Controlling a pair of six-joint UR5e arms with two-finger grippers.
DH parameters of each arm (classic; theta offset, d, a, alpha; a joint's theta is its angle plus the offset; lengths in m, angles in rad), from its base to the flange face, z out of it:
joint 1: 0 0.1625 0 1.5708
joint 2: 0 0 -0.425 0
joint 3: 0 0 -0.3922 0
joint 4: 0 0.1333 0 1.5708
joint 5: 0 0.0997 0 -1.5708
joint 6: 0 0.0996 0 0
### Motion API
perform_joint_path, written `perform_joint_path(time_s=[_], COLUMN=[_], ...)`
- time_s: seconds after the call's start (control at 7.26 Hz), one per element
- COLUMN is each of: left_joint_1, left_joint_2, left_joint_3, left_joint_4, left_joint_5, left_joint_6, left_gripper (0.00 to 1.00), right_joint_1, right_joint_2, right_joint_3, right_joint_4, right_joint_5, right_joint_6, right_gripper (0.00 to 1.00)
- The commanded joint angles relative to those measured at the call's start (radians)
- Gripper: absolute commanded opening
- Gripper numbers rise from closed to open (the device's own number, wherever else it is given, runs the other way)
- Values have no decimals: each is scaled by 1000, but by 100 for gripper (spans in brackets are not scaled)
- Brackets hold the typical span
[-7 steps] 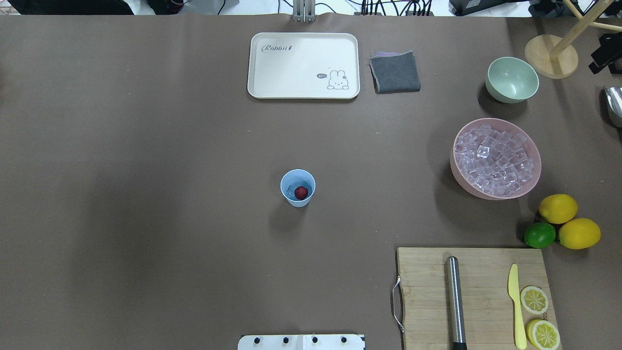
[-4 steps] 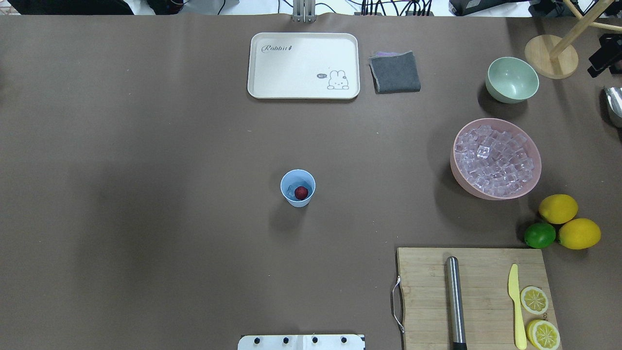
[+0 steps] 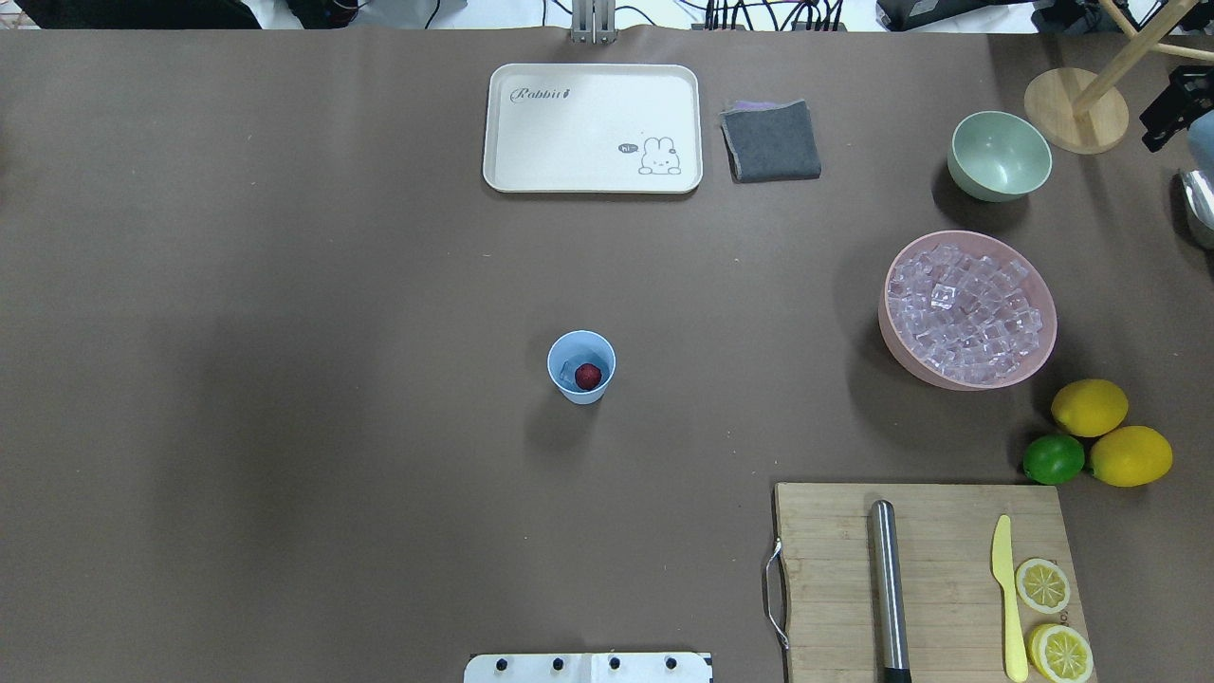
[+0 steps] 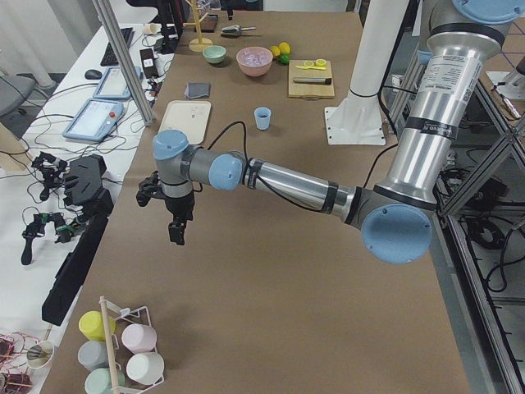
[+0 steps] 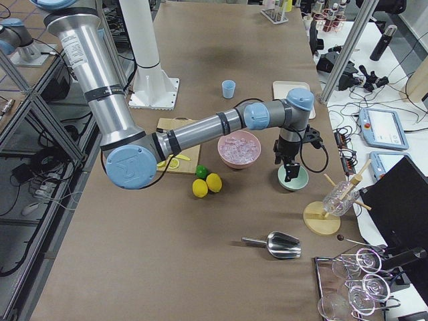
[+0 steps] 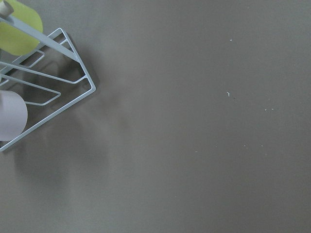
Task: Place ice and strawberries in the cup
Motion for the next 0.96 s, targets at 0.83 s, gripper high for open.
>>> perform_joint_path(time_s=[0.83], left_joint_1=[-26], left_joint_2=[4], left_joint_3=[-11], left_joint_4=[0], left_joint_5=[-5], left_joint_6=[0], left_gripper=[97], right_joint_1=[27], right_joint_2=[-9], right_joint_3=[-31], right_joint_4=[-12], right_joint_5=[51], right_joint_6=[0], right_gripper=[100])
